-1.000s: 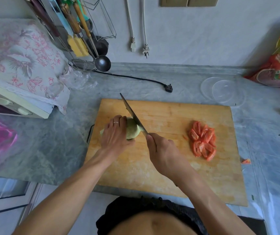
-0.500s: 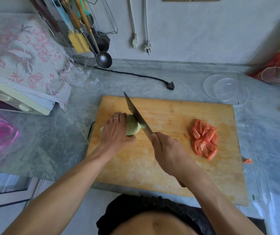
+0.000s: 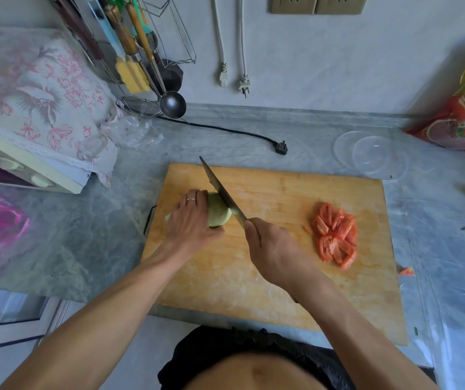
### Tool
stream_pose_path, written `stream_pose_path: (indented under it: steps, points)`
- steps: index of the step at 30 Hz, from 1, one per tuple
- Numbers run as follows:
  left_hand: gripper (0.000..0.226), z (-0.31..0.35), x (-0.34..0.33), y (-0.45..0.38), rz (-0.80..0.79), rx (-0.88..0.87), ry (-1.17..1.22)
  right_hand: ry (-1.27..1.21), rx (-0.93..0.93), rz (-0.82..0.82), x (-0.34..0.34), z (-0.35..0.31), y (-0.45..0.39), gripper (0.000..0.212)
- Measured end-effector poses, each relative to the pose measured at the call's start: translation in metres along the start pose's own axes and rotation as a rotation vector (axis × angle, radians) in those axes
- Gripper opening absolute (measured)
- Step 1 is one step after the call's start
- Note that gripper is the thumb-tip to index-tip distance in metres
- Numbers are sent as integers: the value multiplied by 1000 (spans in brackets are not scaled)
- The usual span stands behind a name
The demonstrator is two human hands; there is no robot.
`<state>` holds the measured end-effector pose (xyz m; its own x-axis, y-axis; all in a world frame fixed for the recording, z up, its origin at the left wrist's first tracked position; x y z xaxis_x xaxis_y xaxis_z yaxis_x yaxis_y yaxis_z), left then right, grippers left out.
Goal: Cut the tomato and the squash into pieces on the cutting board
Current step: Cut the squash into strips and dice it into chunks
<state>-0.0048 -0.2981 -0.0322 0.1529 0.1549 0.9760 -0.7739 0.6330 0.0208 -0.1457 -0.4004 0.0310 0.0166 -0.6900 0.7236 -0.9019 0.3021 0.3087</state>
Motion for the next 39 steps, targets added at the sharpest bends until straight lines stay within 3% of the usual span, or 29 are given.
stream_pose_path:
  steps: [13,26,33,39]
  points:
    - [86,-7,1,-5,-20,-22,58,-25,14,-9,-3,10,13,41]
    - [92,-7,6,-6,-50,-1,77,-12,7,15,-35,13,-25,34]
    - [91,-5,5,-1,-1,-17,73,-20,4,0,-44,23,-28,35]
    - [93,-8,5,-3,-14,-19,105,-46,3,62,-55,34,-36,31]
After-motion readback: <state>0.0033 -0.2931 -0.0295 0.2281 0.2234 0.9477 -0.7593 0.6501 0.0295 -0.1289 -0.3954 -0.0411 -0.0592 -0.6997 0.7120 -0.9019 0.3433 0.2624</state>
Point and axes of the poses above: each hand's wrist, its own y-axis away from the middle knuckle, its own x-axis out of the back of the hand, z = x × y, the point moved 9 cm from there along -y, towards the middle knuckle, and after that the axes turned 12 degrees about y, right-handed, at the moved point
